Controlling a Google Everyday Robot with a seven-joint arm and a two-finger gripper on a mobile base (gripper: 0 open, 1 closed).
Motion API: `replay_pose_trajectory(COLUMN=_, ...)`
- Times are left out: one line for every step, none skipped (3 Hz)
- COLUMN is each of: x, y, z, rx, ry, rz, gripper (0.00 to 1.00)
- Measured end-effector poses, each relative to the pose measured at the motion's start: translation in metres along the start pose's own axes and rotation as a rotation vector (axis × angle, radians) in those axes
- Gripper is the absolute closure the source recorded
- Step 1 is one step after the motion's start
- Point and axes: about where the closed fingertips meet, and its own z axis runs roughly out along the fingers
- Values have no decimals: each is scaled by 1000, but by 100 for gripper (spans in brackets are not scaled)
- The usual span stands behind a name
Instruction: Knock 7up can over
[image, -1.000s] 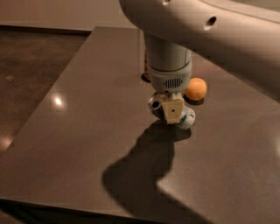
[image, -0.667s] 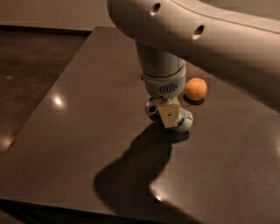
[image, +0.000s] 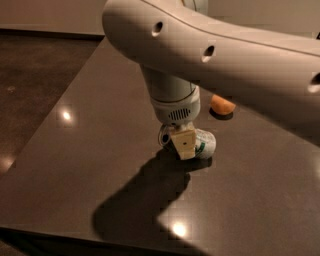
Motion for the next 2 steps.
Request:
replay_pose_trajectory(x=-27, y=10, z=8, rx=-14, ry=-35, rz=-26, gripper=0)
replay_pose_trajectory(x=-27, y=10, z=8, rx=-14, ry=-35, rz=-26, gripper=0)
